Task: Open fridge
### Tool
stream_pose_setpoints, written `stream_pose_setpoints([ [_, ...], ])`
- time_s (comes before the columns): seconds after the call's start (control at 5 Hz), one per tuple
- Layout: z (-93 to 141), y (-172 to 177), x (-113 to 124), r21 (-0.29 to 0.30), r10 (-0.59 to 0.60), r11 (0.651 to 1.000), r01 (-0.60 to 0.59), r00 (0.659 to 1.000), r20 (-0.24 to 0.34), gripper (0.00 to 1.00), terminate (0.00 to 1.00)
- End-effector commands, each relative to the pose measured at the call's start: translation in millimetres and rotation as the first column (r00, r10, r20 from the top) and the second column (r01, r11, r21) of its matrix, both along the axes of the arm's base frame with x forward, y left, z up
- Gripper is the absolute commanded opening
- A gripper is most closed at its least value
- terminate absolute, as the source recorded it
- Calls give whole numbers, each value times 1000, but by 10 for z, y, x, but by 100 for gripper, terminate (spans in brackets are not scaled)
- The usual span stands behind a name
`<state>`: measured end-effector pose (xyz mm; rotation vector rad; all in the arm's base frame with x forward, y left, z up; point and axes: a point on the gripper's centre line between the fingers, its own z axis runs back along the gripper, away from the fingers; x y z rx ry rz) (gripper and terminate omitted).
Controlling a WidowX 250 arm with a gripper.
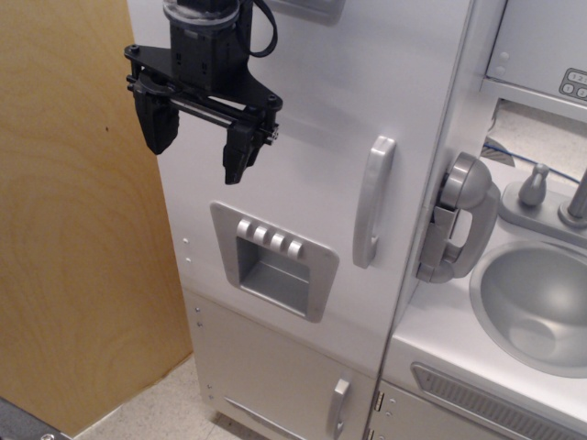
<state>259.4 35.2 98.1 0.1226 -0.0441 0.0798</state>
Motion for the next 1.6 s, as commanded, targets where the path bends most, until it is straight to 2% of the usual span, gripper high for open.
stream_pose_setpoints([
  [0.0,0,0,0,0,0,1000,0,1000,0,100,0],
  [0.2,8,-175,54,-68,-3,998,7,998,62,100,0],
  [0.4,-18,-396,125,-62,13,998,-6,993,117,100,0],
  [0.6,-68,-643,181,-51,-28,998,35,991,132,100,0],
  [0.8,-119,-848,212,-50,-57,996,69,976,211,100,0],
  [1.0,-241,-1031,218,-61,-61,995,80,963,262,100,0],
  [1.2,-376,-1171,121,-75,-16,996,41,951,309,100,0],
  [1.4,-440,-1239,158,-77,-16,996,43,945,328,100,0],
])
